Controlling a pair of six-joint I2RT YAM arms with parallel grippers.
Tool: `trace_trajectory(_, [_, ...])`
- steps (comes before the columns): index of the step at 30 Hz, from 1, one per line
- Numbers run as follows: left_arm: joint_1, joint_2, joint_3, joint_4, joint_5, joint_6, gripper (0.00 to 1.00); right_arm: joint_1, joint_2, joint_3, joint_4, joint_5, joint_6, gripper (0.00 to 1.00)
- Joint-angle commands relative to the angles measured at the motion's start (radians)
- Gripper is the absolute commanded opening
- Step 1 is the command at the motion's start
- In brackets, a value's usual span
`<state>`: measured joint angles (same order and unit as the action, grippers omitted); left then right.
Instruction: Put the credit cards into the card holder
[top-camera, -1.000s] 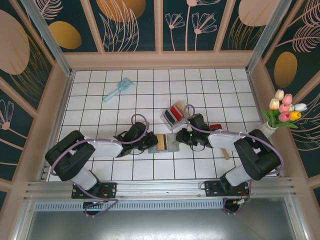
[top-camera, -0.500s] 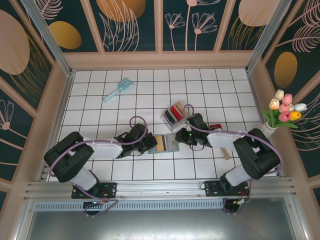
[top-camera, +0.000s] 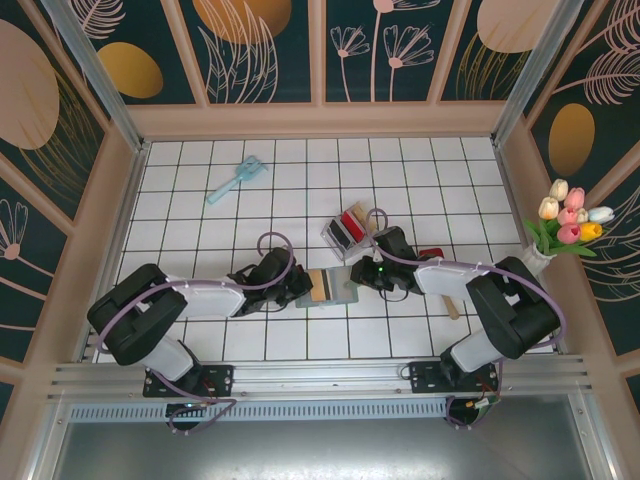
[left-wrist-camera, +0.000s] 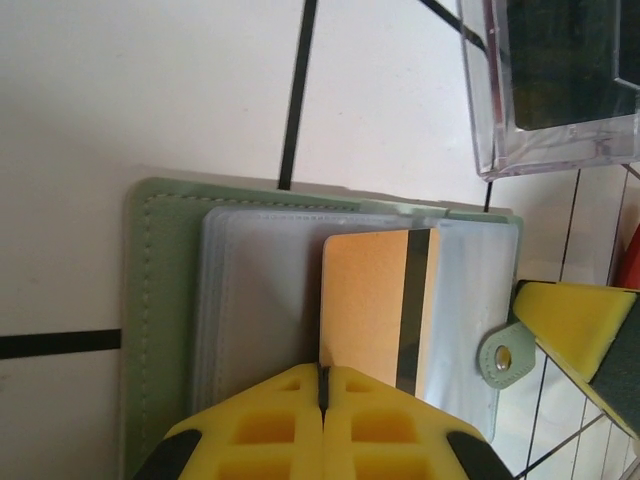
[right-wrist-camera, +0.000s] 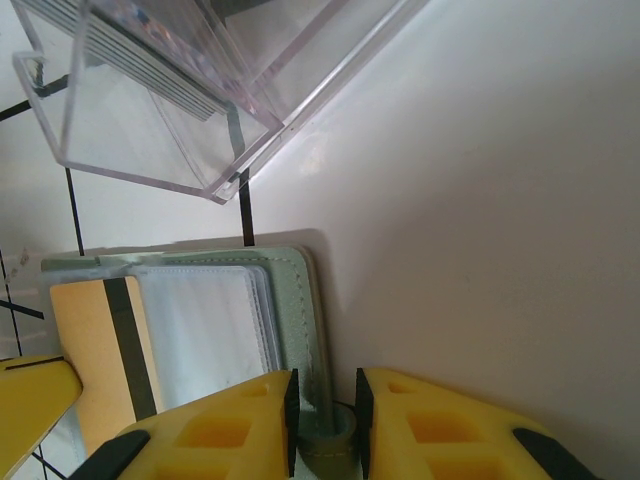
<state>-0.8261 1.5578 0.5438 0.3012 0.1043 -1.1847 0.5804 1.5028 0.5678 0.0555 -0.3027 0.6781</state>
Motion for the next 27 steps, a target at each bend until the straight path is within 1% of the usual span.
trace_trajectory(1, [-0.006,0.038,0.039,-0.052,0.029,0.020,0.00,0.020,0.025,0.017,-0.005,0.006,-0.014,0.25])
trace_trajectory(9, [-0.007,0.049,0.052,-0.043,0.042,0.030,0.00,0.023,0.024,0.021,-0.007,0.005,-0.016,0.25])
trace_trajectory(12, [-0.007,0.045,0.040,-0.008,0.089,0.053,0.00,0.023,0.027,0.023,-0.010,0.008,-0.018,0.25])
trace_trajectory(14, [-0.008,0.041,0.042,-0.025,0.102,0.076,0.00,0.026,0.025,0.020,-0.011,0.014,-0.017,0.25])
trace_trajectory(20, [-0.007,0.027,0.053,-0.131,0.088,0.126,0.00,0.024,0.022,0.021,-0.013,0.016,-0.017,0.25])
trace_trajectory(22, [-0.008,0.029,0.056,-0.134,0.087,0.137,0.00,0.024,0.021,0.020,-0.013,0.017,-0.017,0.25])
trace_trajectory(27, [-0.008,0.076,0.129,-0.168,0.093,0.194,0.00,0.026,0.025,0.020,-0.005,0.006,-0.018,0.25])
